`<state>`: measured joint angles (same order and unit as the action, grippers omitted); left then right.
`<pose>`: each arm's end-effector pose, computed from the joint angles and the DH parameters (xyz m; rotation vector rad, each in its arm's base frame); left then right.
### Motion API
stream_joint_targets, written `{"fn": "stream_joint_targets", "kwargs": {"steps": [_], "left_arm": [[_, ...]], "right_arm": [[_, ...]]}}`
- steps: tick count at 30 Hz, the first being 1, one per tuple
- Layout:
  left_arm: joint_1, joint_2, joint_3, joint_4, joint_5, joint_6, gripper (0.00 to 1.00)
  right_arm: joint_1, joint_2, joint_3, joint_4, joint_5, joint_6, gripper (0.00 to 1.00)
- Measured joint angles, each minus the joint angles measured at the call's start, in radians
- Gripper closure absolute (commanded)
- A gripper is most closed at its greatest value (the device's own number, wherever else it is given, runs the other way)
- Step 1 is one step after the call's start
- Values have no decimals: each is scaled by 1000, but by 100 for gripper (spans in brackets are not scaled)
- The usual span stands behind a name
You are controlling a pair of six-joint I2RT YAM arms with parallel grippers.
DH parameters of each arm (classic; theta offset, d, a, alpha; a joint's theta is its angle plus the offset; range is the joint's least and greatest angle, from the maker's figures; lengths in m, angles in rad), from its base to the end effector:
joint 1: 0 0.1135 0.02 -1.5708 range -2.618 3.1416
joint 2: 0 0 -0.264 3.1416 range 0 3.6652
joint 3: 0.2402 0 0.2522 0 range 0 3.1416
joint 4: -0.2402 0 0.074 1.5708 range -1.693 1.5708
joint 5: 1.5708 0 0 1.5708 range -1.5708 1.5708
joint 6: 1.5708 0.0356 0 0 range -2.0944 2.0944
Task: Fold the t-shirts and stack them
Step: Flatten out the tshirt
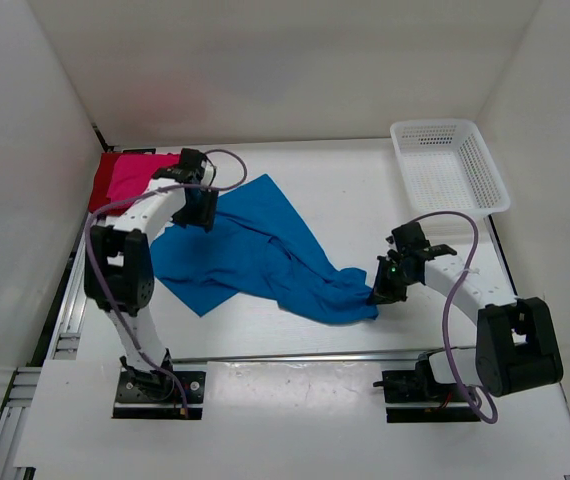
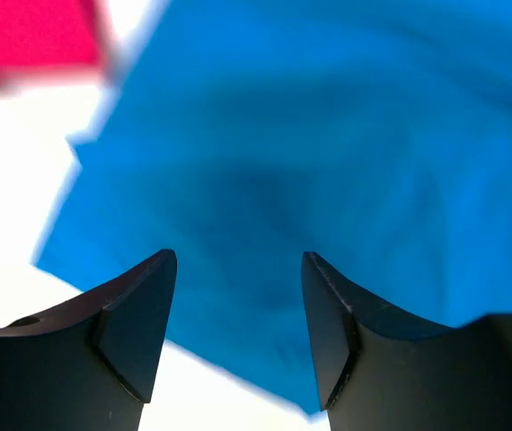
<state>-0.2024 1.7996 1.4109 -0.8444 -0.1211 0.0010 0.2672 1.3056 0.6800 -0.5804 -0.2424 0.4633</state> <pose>0.3589 -0.0693 0.2301 0.2547 2.7798 0.1205 0.2131 0.0672 0.1720 0.2148 2.8359 0.5108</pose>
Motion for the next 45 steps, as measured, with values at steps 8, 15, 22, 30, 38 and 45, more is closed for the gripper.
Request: {"fn": "stream_joint_targets", "kwargs": {"steps": [8, 15, 22, 30, 38, 45], "left_arm": [[101, 204, 104, 67, -205, 0, 25], [132, 241, 67, 8, -189, 0, 28], [137, 225, 21, 15, -85, -2, 90], [146, 74, -116, -69, 22, 2, 90], [144, -195, 326, -209, 2, 0, 90], [111, -267, 729, -178, -66, 0, 90]], "right_arm": [[0, -18, 2, -43, 51, -19, 99], [0, -34, 6, -56, 69, -27, 99], [0, -34, 26, -60, 83, -34, 99], [0, -87, 79, -98, 33, -101, 99], [47, -284, 448, -121, -237, -195, 99], [64, -298, 728, -64, -459, -182, 99]]}}
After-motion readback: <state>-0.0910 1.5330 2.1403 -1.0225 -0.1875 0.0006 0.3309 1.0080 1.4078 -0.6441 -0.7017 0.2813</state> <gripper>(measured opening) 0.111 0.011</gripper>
